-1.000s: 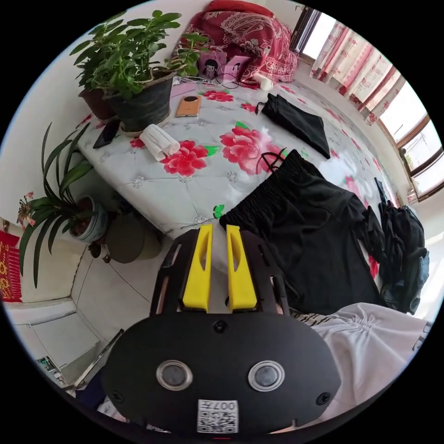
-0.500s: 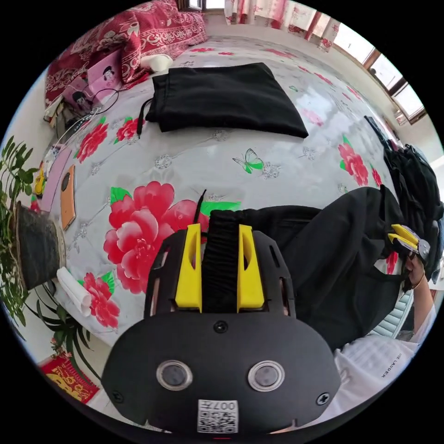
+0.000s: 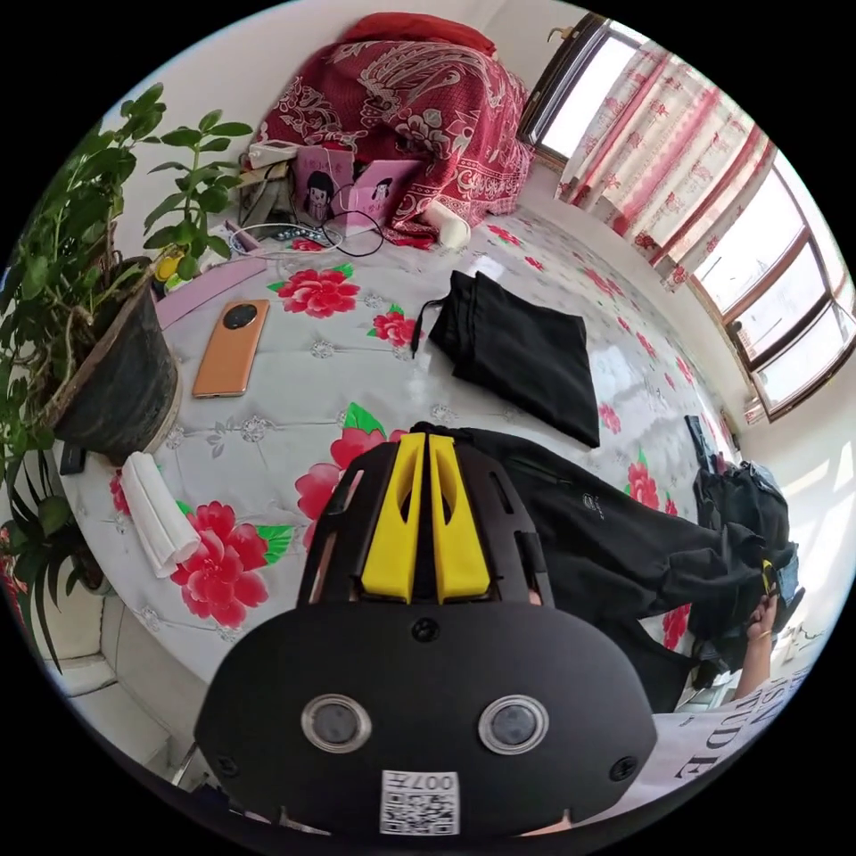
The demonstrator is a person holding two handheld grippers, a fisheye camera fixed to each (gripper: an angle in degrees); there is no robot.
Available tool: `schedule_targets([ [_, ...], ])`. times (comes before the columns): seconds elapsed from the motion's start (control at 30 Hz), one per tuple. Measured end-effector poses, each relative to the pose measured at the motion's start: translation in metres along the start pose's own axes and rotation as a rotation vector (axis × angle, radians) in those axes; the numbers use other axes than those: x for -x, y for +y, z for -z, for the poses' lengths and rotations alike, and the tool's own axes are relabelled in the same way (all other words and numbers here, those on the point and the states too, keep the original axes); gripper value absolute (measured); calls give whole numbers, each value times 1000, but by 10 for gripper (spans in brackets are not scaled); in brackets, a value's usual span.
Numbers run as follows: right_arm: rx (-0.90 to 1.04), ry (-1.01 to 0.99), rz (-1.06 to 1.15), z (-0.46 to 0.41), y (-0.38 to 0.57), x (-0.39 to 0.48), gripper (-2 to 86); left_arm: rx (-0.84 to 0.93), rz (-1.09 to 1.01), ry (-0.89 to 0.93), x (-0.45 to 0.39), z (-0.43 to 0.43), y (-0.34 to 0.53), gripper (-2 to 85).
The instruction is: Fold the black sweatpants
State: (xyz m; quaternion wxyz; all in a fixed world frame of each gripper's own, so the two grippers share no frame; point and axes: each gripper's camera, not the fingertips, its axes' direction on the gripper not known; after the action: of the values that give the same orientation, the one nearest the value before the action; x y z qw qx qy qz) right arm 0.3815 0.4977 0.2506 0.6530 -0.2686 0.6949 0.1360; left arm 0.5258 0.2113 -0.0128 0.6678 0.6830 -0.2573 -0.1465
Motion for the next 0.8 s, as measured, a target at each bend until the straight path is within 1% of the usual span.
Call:
schedule_targets([
  [0.07,12,20,-40,-2,-2,-23,-2,25,9,1,-2,-13,-5,-10],
  [0.17,3,38,10,-5,-15,-24,-2,14,-14,-15,-18,-22,-17,-9],
  [0.27,-74,-28,9,0,-37,-29,-1,-47,11,4,-17,-18,-24,-9],
  [0.37,-151,-113,-14,0,-53,-42,2,-52,55,1,-7,-26,-24,-8],
  [0.43,-162,-136,-16,-9,-56,-49,6,-48,75,0,-2,-36,-22,-6],
  [0.5,-106,-90,-49,-32,-54,-57,13,-7,83,5,1,-59,-19,3],
  [0.57,43,-24,-118,-73,-39,-70,21,16,106,-36,3,-69,-14,20],
  [0.63,144,-7,-128,-95,-19,-72,25,8,100,-67,4,-68,-4,48],
  [0.73,241,-20,-77,-110,27,-60,31,28,113,-109,12,-60,29,75],
  [0.8,325,-46,-50,-115,60,-53,35,70,138,-173,21,-55,73,94],
])
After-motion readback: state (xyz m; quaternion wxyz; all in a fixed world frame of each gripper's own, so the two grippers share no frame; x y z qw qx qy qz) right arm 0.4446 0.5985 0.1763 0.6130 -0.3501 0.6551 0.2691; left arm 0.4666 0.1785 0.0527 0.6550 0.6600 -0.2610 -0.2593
